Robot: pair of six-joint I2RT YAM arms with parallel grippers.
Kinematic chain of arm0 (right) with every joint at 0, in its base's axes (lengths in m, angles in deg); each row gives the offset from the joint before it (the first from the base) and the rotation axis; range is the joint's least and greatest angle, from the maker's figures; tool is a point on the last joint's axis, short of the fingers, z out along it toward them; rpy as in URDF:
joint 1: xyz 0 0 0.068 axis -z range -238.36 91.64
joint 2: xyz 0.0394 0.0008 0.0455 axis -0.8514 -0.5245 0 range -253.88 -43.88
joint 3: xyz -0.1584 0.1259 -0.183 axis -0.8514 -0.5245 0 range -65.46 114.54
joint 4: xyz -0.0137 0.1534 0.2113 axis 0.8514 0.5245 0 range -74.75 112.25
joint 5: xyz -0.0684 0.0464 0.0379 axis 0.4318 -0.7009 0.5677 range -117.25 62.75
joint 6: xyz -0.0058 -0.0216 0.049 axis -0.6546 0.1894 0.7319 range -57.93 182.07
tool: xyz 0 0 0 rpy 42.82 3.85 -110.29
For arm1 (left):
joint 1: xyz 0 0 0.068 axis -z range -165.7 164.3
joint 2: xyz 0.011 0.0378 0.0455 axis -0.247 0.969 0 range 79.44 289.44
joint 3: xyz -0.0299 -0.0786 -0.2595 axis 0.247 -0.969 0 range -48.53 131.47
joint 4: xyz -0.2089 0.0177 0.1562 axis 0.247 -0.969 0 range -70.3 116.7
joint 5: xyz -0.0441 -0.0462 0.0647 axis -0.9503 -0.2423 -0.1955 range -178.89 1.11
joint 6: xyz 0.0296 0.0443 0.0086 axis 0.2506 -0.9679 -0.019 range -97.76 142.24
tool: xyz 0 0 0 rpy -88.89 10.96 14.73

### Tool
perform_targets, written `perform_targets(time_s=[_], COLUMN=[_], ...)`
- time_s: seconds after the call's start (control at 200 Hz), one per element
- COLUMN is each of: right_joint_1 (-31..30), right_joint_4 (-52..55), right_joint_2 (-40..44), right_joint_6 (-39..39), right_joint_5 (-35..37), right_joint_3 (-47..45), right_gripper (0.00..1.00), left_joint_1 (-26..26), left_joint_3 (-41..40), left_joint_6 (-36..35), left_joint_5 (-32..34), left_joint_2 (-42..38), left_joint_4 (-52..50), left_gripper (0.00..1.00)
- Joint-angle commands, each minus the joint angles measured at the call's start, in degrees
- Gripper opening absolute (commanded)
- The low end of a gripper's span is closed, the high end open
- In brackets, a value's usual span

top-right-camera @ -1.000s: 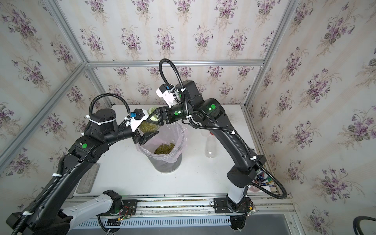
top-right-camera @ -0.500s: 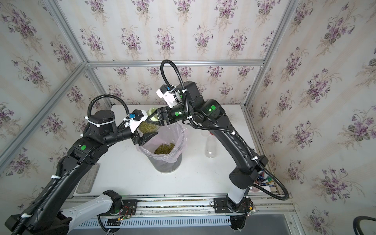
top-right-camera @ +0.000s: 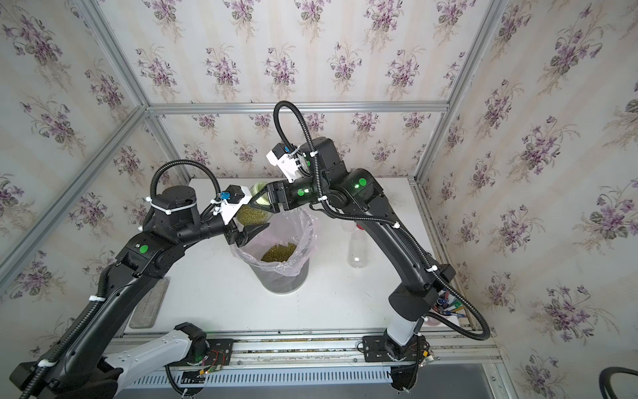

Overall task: Empty moldy mung beans from jars
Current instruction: Pick up the jar from the center of the board.

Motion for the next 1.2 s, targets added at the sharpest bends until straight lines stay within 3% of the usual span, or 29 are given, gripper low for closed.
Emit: perform_targets(time_s=[0.0, 0.48, 1.194], right_joint_1=[-0.1, -0.1, -0.1], right_joint_4=[-1.0, -0.3, -1.3], right_joint_2=[0.8, 1.3, 2.8], right_joint_6=[-1.7, -1.9, -1.6], right_joint_5=[-1.8, -0.9, 4.3], right_joint_3=[0.2, 0.3, 0.4], right_gripper=[0.79, 0.98, 0.99], left_joint_1=[-0.1, -0.1, -0.1], left_joint_3=[0.2, 0.0, -0.3], left_joint_6=[2.1, 1.7, 1.9], left_joint_5=[-0.5, -1.5, -2.8], left_joint_2=[0.0, 0.1, 0.1], left_joint_4=[6.3, 6.4, 6.4], left_gripper=[0.08, 0.05, 0.05])
